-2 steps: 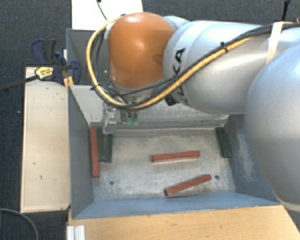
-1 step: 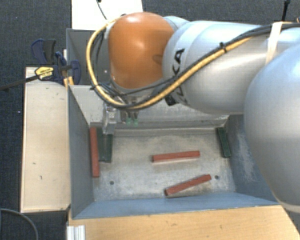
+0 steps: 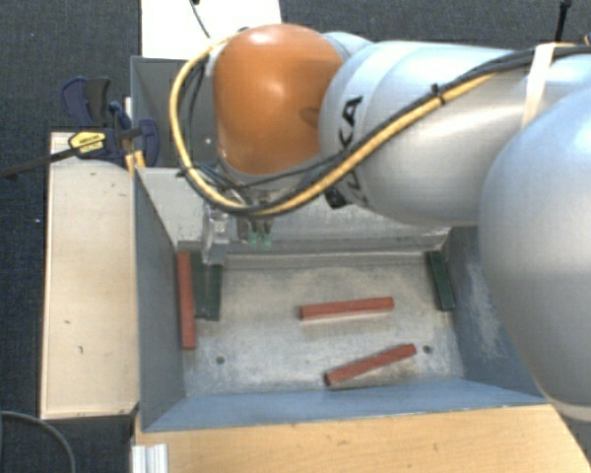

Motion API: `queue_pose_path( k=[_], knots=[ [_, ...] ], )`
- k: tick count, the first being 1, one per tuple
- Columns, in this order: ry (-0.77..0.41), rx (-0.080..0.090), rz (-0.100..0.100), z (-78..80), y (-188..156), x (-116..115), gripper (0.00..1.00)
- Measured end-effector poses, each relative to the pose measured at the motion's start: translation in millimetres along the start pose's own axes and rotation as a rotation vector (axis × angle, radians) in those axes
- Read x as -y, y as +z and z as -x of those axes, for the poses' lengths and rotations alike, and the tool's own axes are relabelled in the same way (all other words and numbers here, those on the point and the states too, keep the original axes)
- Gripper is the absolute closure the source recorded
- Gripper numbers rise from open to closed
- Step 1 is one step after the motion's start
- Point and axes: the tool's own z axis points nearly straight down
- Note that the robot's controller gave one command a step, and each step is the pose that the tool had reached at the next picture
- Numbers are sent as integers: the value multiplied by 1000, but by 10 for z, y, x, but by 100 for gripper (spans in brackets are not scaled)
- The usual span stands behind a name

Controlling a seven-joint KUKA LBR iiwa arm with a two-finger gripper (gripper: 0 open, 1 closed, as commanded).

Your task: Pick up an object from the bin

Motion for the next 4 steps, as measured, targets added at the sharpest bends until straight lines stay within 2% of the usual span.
queue_pose_path(
  k=[4],
  knots=[
    [6, 0, 0, -1, 0, -2, 100]
  ],
)
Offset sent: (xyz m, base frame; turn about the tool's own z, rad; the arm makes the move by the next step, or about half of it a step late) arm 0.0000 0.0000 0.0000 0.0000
